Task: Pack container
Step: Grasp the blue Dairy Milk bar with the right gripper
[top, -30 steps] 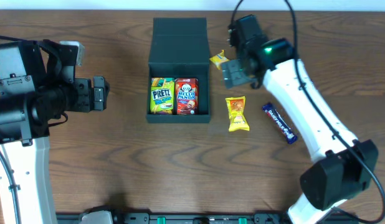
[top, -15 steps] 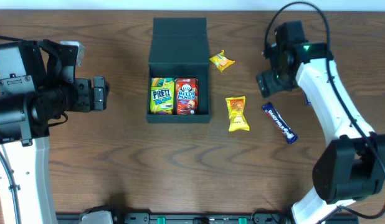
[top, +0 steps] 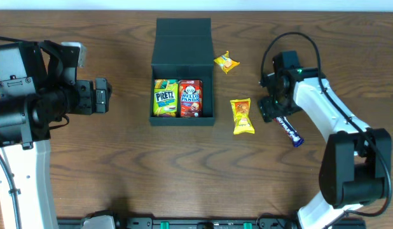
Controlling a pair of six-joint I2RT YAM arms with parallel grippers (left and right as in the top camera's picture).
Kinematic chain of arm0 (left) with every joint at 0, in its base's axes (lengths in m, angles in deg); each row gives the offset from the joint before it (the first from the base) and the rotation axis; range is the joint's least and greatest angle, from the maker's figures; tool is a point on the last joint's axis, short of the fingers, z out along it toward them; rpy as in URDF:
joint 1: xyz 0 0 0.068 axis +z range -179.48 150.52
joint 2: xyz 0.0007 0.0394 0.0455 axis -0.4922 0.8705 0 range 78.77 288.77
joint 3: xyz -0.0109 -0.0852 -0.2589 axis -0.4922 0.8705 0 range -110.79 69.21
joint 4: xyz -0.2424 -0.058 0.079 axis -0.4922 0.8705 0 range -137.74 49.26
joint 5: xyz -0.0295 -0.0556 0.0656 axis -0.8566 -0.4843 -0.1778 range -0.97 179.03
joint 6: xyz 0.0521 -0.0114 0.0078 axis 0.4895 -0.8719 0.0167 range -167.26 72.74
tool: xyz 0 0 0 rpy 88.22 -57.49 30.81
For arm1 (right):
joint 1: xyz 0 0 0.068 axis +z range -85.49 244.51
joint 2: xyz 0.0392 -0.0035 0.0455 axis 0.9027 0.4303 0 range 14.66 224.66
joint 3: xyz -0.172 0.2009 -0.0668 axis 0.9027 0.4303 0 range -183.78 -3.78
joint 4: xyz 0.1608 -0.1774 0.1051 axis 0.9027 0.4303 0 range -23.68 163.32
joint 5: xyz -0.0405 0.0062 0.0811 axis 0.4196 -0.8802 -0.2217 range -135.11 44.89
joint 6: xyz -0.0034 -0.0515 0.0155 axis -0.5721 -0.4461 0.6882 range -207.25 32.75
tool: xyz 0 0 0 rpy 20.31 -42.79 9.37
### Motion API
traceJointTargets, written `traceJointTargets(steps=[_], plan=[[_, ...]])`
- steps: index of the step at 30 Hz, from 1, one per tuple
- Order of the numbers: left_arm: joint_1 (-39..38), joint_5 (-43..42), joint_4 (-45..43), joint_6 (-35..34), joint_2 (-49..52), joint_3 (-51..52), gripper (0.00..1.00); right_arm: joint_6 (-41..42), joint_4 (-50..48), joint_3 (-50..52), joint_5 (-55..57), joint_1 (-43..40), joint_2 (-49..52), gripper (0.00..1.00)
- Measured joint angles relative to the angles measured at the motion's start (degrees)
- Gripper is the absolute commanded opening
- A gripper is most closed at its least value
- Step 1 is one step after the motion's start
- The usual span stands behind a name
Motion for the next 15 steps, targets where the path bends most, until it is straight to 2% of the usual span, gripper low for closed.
traceJointTargets(steps=[15], plan=[[0.00, 0.00, -0.02, 0.00, 0.00, 0.00, 0.95, -0.24, -13.49, 10.10, -0.83, 0.00, 0.00, 0.76]])
